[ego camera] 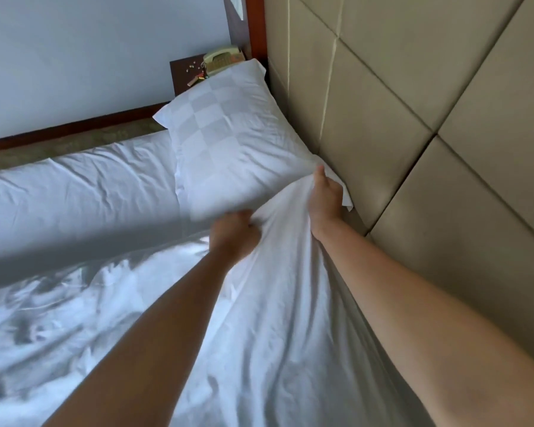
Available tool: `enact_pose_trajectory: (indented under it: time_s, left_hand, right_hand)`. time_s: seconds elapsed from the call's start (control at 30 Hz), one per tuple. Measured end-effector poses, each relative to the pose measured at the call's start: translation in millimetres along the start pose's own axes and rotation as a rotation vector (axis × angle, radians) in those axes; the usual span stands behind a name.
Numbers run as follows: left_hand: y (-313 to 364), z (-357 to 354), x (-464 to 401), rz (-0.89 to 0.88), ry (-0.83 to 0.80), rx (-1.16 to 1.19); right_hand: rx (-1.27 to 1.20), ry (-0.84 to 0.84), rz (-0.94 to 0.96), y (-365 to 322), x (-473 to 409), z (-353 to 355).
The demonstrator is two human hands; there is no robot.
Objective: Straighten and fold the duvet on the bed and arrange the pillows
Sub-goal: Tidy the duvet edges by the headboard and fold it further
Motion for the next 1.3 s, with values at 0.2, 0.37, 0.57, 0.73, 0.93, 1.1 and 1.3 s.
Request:
enact_pose_trajectory:
  time_s: [0.2, 0.37, 0.57, 0.73, 0.93, 1.1, 1.3]
  left_hand:
    - [10.5, 70.3, -14.0, -0.005, 0.432, 0.179]
    - [-16.5, -7.4, 1.8, 0.079, 0.050, 0.065]
    - [17.0, -70.0, 52.3, -0.023, -0.141, 0.071]
    - [17.9, -77.2, 76.6, 0.024, -0.112, -0.071]
    - [1.9, -83.5, 80.2, 0.420, -0.389, 0.153]
    - [-25.7, -38.1, 83.7, 0.368, -0.099, -0.012]
    - [-43.3, -33.9, 100.0, 0.336, -0.219, 0.064]
  right_hand:
    - [-0.212, -0.103, 0.018, -19.3, -13.2, -23.0]
    - [0.606, -0.293, -0.324, 144.6, -20.3, 36.8]
    - [0.720, -0.380, -0.540, 228.5, 31.4, 79.9]
    - [0.509, -0.624, -0.695, 223.8, 71.4, 81.6]
    - [0.562, -0.756, -0.290, 155.5, 115.4, 41.2]
    - [0.438, -0.999, -0.453, 162.8, 149.5, 29.2]
    - [0.564, -0.150, -0.295, 182.6, 59.5, 91.7]
Point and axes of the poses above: each hand's wrist, its own x-axis away from the middle knuckle, its own z-axis out of the back of the hand, y = z × x, the point moved 7 cm from there along -x, towards the middle knuckle, and after that the axes turned 3 degrees about y, right-handed, at the moved point
